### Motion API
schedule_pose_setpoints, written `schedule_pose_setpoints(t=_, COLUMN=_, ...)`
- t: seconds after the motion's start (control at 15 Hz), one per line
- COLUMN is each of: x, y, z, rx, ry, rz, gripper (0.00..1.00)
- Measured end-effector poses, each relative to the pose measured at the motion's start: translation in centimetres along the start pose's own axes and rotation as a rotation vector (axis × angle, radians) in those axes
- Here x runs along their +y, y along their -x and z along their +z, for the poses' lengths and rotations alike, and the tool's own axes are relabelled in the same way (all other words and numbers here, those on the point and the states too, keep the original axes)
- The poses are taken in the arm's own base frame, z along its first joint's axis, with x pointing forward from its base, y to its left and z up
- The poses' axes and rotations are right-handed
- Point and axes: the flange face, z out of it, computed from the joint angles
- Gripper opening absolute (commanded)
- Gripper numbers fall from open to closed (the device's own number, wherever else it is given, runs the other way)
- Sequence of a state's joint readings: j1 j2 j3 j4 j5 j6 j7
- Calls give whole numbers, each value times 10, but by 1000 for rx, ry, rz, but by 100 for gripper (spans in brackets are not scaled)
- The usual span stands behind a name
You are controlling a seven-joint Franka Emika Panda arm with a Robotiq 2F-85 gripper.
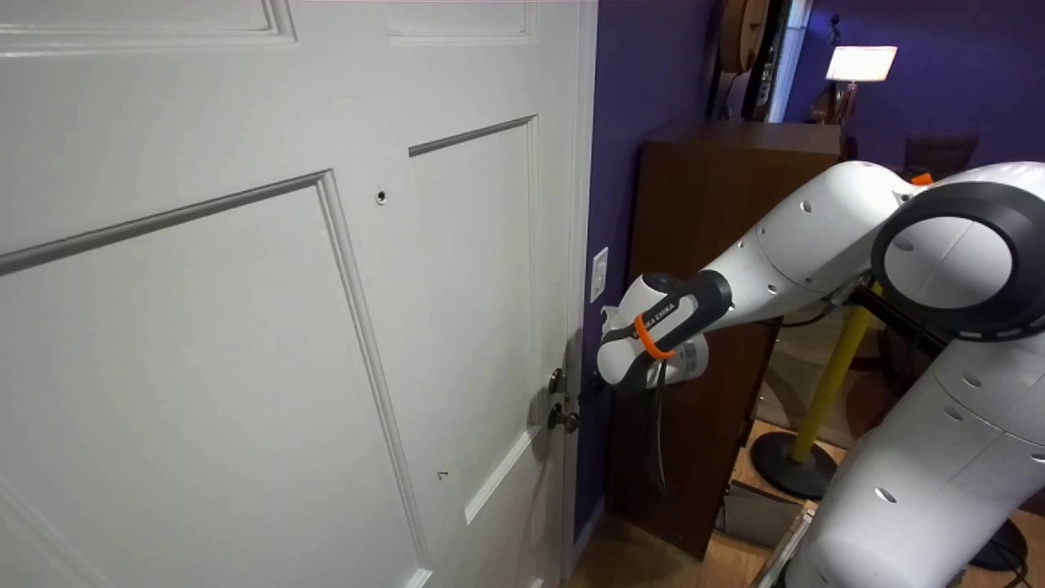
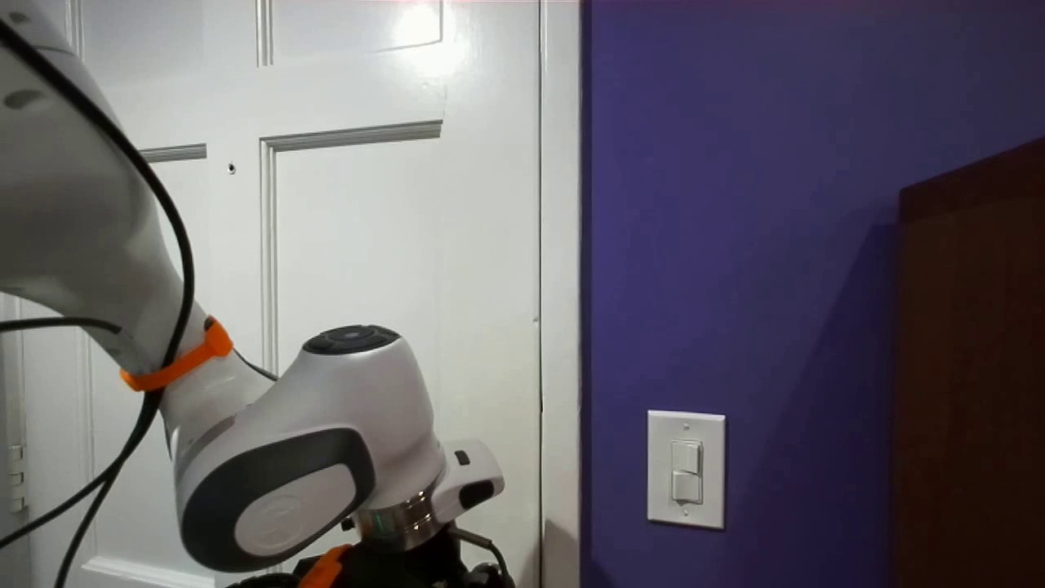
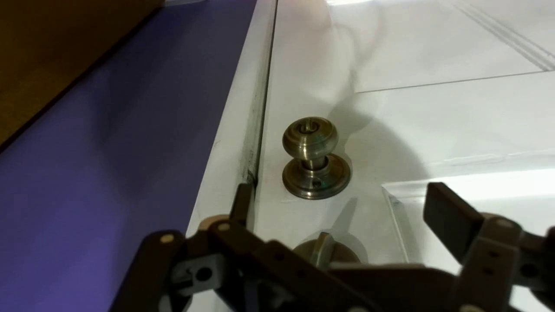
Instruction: Unlock the door using the key
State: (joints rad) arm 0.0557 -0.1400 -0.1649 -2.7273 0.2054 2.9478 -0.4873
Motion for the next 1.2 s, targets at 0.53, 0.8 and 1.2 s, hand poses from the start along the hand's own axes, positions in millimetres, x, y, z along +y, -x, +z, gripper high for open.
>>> schedule_pose_setpoints(t=0.53, x=-5, y=-10, z=0, rx=80, ry=-4, rz=-55, gripper=100)
schedule_pose_setpoints(t=0.8, x=-3, y=-13, z=-1, rx=103, ry=-23, rz=-76, gripper=100)
schedule_pose_setpoints(t=1.2, x=7, y=-19, z=1, rx=133, ry=-32, rz=-96, gripper=100)
